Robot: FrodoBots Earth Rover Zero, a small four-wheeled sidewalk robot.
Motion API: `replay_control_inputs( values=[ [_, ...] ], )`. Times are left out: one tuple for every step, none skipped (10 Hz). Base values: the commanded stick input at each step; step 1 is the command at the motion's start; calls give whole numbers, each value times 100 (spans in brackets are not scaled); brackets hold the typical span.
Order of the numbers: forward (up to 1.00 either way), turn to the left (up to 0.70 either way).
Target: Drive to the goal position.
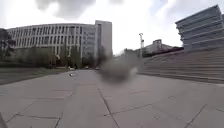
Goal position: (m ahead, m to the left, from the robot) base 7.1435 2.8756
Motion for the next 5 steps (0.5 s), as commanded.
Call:
replay_control_inputs(
  values=[
    [70,0],
    [70,0],
    [70,0],
    [70,0],
    [70,0]
  ],
)
